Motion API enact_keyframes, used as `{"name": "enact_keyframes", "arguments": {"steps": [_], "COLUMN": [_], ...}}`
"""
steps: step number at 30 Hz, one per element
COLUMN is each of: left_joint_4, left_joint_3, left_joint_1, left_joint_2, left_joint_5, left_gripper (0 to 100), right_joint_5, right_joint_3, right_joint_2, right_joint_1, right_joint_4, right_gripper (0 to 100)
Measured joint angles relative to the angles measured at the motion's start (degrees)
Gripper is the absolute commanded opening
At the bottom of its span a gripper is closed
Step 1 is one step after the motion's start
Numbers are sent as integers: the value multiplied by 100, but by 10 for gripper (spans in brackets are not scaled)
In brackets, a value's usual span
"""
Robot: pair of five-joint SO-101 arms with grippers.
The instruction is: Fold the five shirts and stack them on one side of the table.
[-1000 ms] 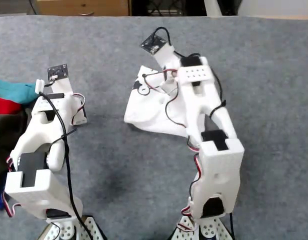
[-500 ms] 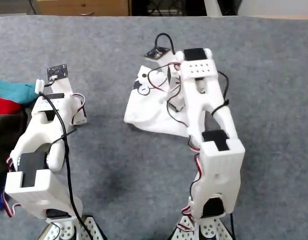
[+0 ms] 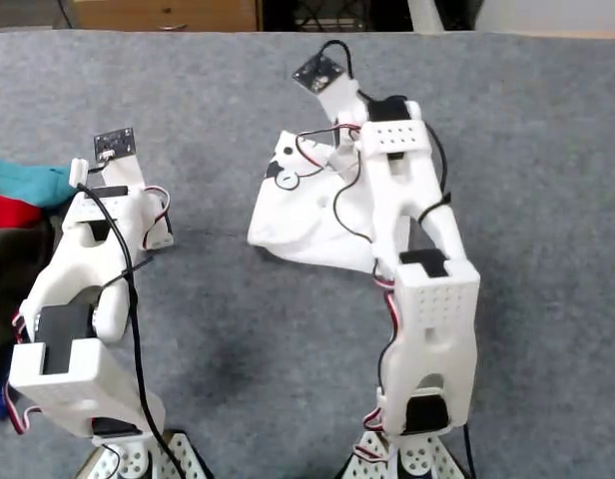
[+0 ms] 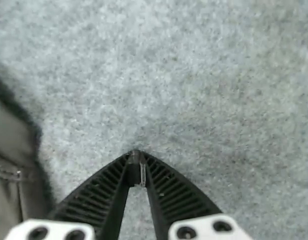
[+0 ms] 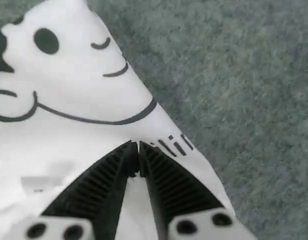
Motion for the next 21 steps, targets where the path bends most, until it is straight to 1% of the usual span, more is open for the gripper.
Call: {"name": "enact_keyframes", "arguments": {"steps": [10, 15, 18, 21], "left_joint_4": [0, 0, 0, 0], "left_joint_3": [0, 0, 0, 0], "left_joint_1": [0, 0, 0, 0], "left_joint_2": [0, 0, 0, 0], "left_joint_5": [0, 0, 0, 0], "left_gripper": [29, 29, 29, 29], "right_joint_5": [18, 422, 404, 431], "right_joint_3": [-422, -422, -273, 404], "right_joint_2": [0, 0, -18, -185], "right_joint_1": [281, 273, 431, 712], "right_joint_4": [1855, 2963, 3209, 3235], "right_gripper": [15, 15, 15, 15]}}
